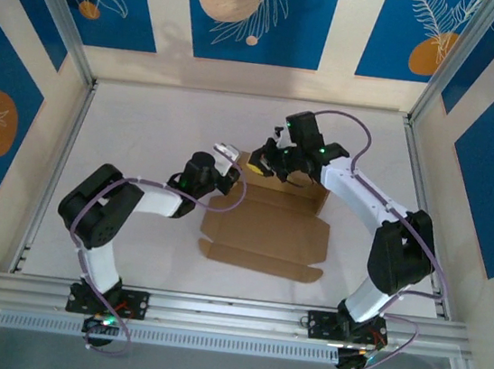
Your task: Fold the paper box
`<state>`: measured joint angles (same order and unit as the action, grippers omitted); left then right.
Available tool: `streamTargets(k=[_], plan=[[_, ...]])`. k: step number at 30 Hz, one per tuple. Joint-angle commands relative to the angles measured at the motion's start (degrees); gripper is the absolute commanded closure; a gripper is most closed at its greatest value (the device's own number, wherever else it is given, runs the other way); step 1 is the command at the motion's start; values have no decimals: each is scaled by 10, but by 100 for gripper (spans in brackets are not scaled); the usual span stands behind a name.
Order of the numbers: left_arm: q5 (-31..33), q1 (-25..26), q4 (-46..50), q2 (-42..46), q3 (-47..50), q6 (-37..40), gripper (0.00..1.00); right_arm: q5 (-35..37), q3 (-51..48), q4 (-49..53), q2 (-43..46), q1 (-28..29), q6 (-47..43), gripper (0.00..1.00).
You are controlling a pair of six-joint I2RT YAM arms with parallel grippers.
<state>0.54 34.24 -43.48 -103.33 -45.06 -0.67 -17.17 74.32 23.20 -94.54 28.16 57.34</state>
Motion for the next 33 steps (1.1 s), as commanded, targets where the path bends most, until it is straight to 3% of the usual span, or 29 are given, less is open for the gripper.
streamTargets(k=[1, 10, 23, 33], plan=[[-19, -6, -29, -14, -19, -2, 75, 5, -7, -33, -6, -7, 16, 100], [-5, -6, -24, -11, -13, -9, 68, 11, -21, -34, -39, -15, 21, 100], [61, -6, 11, 52, 19, -21, 45, 15, -31, -28, -44, -14, 29, 100], [71, -6, 23, 117, 62, -11, 46, 15, -30, -30, -44, -12, 32, 100]])
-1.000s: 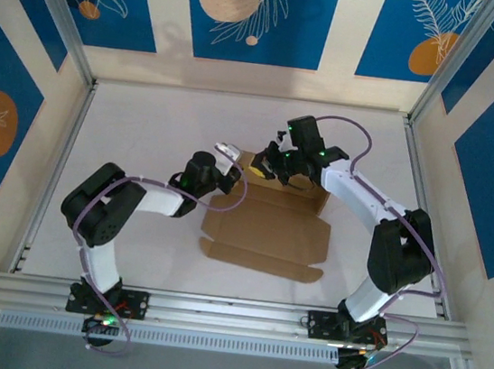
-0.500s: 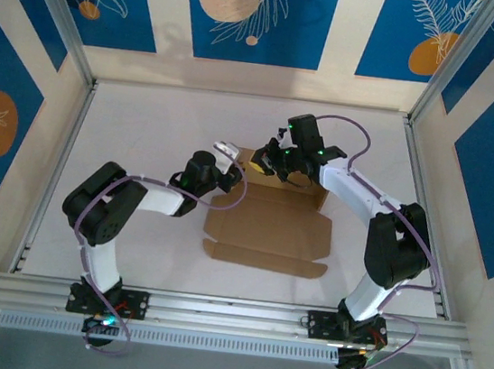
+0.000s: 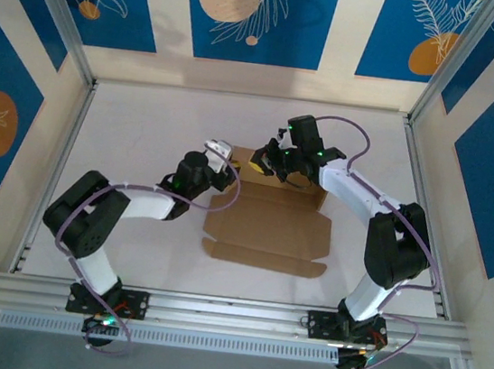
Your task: Fold the paper box
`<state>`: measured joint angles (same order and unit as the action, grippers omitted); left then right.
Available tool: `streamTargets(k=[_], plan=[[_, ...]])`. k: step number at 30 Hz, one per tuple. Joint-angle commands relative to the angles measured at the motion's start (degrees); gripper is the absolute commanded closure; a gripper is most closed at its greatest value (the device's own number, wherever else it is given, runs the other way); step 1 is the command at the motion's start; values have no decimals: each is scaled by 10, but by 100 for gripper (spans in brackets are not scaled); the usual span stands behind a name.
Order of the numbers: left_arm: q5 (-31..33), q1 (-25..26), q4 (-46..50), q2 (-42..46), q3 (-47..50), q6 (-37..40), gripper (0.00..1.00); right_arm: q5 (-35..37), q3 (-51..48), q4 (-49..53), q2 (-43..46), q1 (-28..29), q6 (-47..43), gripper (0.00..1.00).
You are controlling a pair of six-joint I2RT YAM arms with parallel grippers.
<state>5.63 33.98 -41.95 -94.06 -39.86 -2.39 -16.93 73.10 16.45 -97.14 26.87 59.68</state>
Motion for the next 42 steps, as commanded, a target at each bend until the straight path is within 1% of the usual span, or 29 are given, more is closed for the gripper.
streamTargets(k=[1, 3, 5, 10, 14, 16, 18, 22, 25, 29, 36, 40, 42], plan=[[25, -4, 16, 26, 8, 11, 47, 13, -18, 37, -18, 1, 9, 100], [28, -3, 33, 20, 2, 23, 48, 13, -17, 37, -18, 3, 10, 100], [26, -3, 29, 6, -1, 24, 48, 12, -17, 36, -18, 3, 11, 100], [34, -3, 23, -32, -23, 22, 53, 9, -15, 35, -20, 5, 15, 100], [14, -3, 27, -56, -48, 22, 59, 8, -13, 38, -20, 6, 17, 100], [15, -4, 31, -67, -60, 17, 61, 6, -13, 37, -21, 6, 20, 100], [18, -4, 29, -73, -64, 16, 67, 5, -10, 36, -21, 6, 22, 100], [18, -3, 26, -80, -58, 16, 71, 4, -7, 39, -24, 6, 23, 100], [15, -3, 22, -78, -47, 14, 70, 3, -6, 38, -26, 6, 24, 100], [18, -4, 14, -67, -28, 15, 63, 1, -4, 36, -30, 6, 25, 100], [17, -4, 10, -62, -12, 18, 61, 1, -7, 30, -32, 8, 27, 100], [8, -4, 10, -71, -24, 15, 60, -2, -10, 27, -33, 10, 28, 100], [6, -3, 12, -75, -34, 10, 59, -5, -13, 24, -33, 10, 31, 100]])
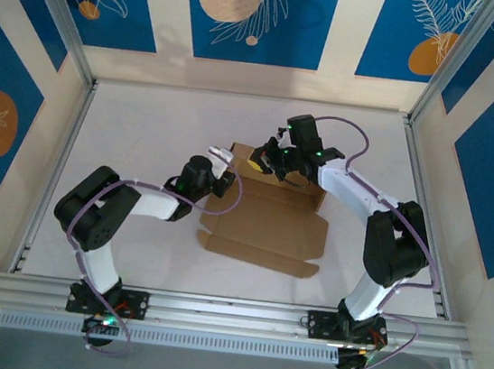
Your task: Fold the paper box
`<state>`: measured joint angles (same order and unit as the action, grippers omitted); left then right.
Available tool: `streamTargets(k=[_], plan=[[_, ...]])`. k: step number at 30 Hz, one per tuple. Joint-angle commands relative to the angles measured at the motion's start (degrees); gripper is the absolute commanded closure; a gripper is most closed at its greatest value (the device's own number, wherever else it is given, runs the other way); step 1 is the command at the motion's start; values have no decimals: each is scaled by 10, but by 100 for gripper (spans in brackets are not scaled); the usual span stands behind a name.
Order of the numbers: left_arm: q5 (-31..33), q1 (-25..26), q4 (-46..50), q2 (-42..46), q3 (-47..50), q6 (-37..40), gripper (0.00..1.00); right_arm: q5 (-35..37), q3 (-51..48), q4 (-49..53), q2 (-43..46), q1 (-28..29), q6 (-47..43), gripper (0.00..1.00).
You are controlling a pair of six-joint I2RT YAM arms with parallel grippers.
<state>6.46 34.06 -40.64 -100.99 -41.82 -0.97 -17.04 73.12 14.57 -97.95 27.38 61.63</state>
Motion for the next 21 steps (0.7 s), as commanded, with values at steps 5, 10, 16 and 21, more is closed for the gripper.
streamTargets(k=[5, 10, 16, 21], plan=[[-10, -5, 16, -17, -40, -8, 58, -15, -19, 31, -28, 5, 21, 100], [-17, -4, 28, -23, -55, 2, 70, -17, -20, 28, -26, 6, 25, 100], [-30, -4, 31, -22, -54, 11, 83, -19, -7, 38, -11, 7, 18, 96], [-29, -4, 41, -18, -55, 23, 86, -24, 35, 86, 22, 4, -14, 69]])
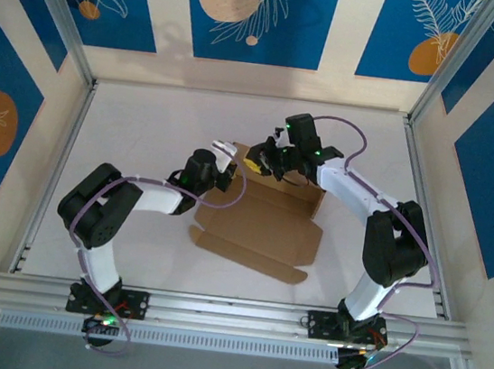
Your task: Fold the paper box
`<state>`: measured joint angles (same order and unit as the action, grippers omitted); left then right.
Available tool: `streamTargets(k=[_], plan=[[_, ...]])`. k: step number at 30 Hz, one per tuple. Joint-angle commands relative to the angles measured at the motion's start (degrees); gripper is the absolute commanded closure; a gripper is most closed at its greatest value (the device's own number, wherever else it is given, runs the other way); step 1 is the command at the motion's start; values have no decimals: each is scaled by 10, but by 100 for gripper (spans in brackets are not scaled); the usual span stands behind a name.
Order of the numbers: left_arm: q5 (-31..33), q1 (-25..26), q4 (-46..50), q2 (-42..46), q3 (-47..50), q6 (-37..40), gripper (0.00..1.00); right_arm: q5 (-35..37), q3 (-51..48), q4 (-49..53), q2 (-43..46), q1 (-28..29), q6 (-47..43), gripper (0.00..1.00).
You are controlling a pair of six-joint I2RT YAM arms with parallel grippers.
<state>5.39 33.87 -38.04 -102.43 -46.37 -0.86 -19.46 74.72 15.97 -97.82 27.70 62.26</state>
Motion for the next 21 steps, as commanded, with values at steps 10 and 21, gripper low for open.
streamTargets(k=[10, 21], plan=[[-36, -3, 9, 0, -10, 43, 91, 80, 133, 271, 17, -80, -130, 61], [-25, -1, 21, -12, -42, 54, 100, -45, 242, 302, -206, -101, -222, 67]])
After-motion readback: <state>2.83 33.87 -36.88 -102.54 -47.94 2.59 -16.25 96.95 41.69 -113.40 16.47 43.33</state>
